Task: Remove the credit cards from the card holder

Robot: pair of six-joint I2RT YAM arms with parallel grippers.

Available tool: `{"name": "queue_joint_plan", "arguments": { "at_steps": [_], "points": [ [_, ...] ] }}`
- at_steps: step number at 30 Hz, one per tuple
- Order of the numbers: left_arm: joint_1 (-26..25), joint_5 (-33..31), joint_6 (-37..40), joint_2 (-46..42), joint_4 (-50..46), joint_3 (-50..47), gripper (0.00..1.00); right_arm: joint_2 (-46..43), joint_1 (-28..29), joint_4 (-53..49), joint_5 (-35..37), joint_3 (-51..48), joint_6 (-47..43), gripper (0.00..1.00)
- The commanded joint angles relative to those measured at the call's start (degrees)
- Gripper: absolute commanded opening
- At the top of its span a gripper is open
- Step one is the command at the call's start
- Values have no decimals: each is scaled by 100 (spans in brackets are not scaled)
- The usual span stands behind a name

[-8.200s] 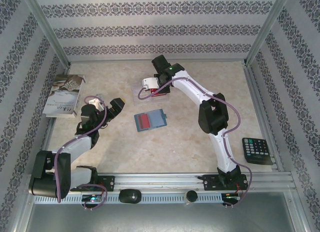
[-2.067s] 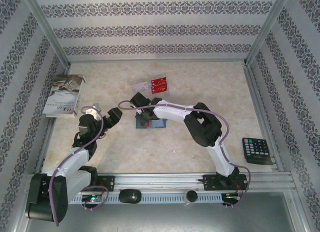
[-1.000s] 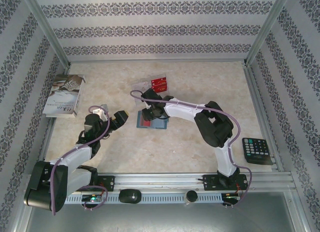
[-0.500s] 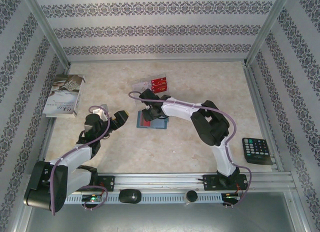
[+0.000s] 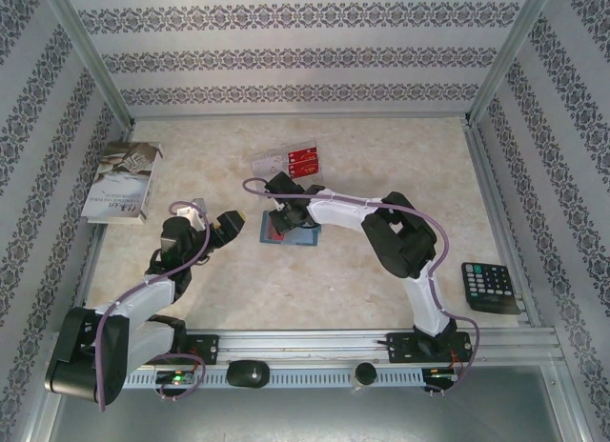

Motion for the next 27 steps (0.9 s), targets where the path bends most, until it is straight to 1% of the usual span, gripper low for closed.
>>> {"name": "queue_joint_plan", "arguments": {
  "at_steps": [1, 3, 7, 9, 11, 14, 16, 20, 24, 27],
  "points": [
    [-110, 215, 81, 173, 442, 87, 84, -232, -237, 851, -1216, -617, 81, 0],
    [-241, 213, 147, 305, 493, 148, 82, -341, -337, 1232, -1782, -796, 231, 0],
    [-594, -21, 274, 623, 473, 333, 77, -482, -461, 1878, -2409, -1115, 623, 0],
    [-635, -129, 199, 836, 649, 336, 74, -544, -596, 2294, -2716, -1347, 953, 0],
    [-650, -189, 177, 1029, 783, 358, 73, -609, -710, 2722, -2979, -1595, 1272, 0],
    [-737, -209, 165, 1348, 938, 478, 70, -690, -803, 3070, -3181, -1822, 1487, 0],
    [-825, -279, 163, 1594, 969, 580, 66, -738, -836, 3231, -3272, -1924, 1594, 0],
    [-960, -286, 29, 2063, 1421, 649, 63, -786, -942, 3680, -3489, -2117, 1904, 0],
    [-1147, -309, 11, 2483, 1626, 842, 49, -788, -962, 3708, -3602, -2123, 1924, 0],
    [-1233, -427, 52, 2699, 1625, 946, 46, -787, -954, 3691, -3610, -2091, 1903, 0]
  ]
}}
